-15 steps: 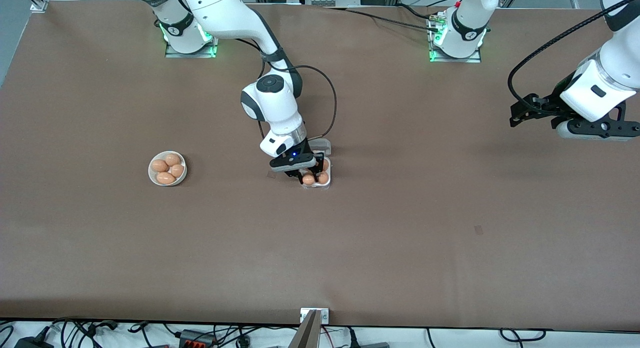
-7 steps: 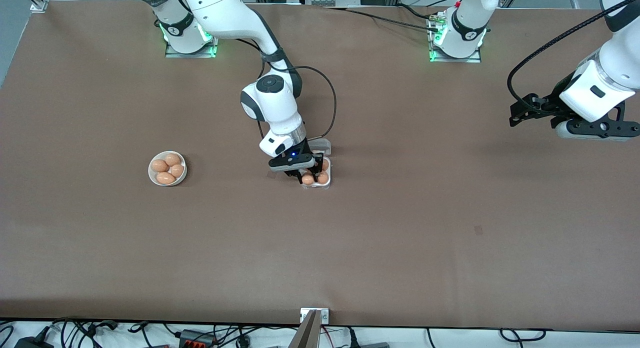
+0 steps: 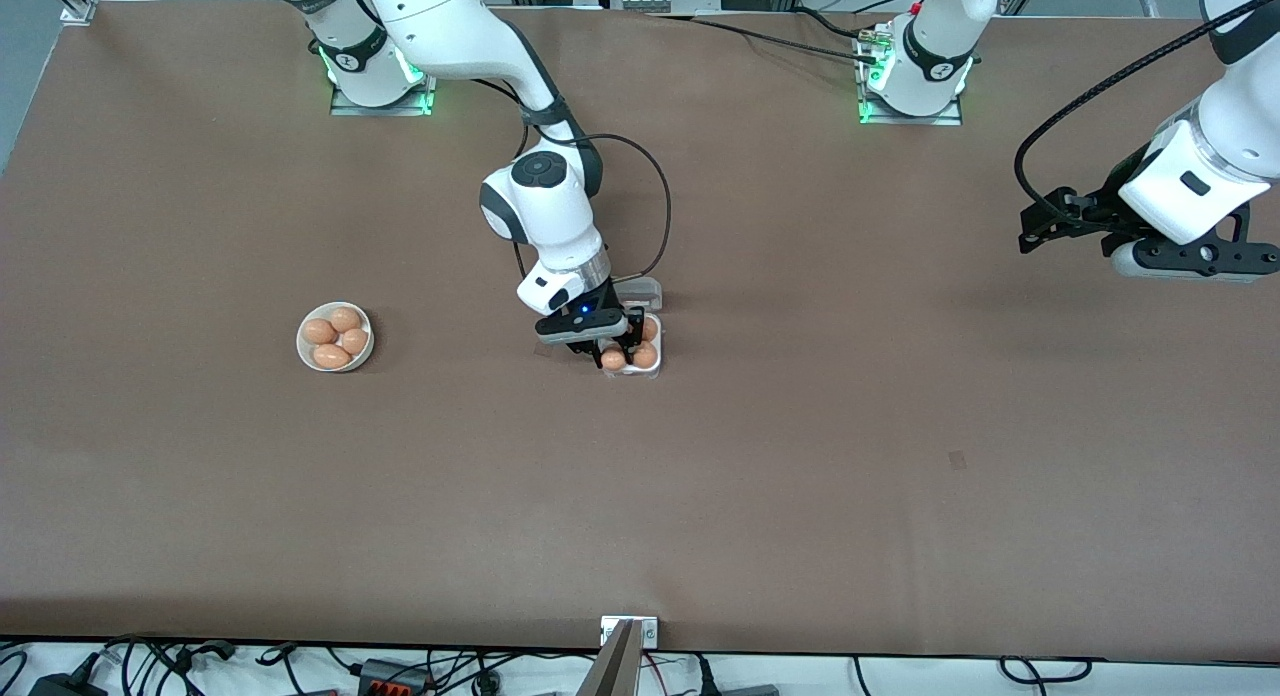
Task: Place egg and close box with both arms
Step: 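Lower the egg into the empty slot and open the right gripper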
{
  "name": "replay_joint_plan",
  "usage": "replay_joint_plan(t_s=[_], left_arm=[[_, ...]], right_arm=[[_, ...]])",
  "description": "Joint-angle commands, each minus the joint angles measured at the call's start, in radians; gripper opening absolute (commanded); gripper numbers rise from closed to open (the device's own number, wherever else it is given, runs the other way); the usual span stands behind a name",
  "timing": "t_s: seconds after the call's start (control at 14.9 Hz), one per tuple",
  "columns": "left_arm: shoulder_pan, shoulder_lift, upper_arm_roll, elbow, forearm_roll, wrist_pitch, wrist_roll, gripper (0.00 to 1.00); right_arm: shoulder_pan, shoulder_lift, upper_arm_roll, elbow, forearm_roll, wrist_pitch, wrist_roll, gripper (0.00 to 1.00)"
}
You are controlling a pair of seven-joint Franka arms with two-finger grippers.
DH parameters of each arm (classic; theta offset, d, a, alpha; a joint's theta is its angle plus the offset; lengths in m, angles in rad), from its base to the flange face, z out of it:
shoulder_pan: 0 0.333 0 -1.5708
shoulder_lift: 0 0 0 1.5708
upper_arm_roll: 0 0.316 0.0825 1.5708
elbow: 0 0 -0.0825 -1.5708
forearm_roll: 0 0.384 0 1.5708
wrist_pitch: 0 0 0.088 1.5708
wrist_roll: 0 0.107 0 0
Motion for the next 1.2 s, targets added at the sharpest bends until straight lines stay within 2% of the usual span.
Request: replay_joint_plan(t_s=[0.0, 0.07, 0.13, 0.54, 0.74, 0.94, 1.14], left_arm=[[0.0, 0.012, -0.004, 0.026, 0.015, -0.021, -0.007, 1.0], [0.0, 0.012, -0.004, 0.026, 0.015, -0.026, -0.007, 1.0], [0.0, 0.012, -0.004, 0.027, 0.015, -0.027, -0.007, 1.0], [-0.003, 0.012, -0.004, 0.027, 0.015, -0.027, -0.007, 1.0], [-0.003, 0.01, -0.004, 0.027, 0.015, -0.027, -0.007, 1.0], [-0.003, 0.012, -0.004, 0.027, 0.015, -0.027, -0.007, 1.0], [-0.004, 0.01, -0.004, 0.027, 0.015, -0.027, -0.007, 1.0]], right_arm=[[0.023, 0.02, -0.006, -0.029, -0.007, -0.001, 0.027, 0.56], [0.023, 0.02, -0.007, -0.029, -0.003, -0.001, 0.028, 0.89], [0.023, 0.02, -0.007, -0.029, -0.003, -0.001, 0.03, 1.0], [0.017, -0.014, -0.011, -0.029, -0.003, -0.01, 0.014, 1.0], [-0.026, -0.15, -0.011, -0.02, -0.006, -0.246, -0.01, 1.0], [-0.092, -0.286, -0.009, -0.028, -0.007, -0.426, -0.1, 1.0], [-0.199, -0.403, -0.001, -0.029, -0.004, -0.627, -0.209, 1.0]])
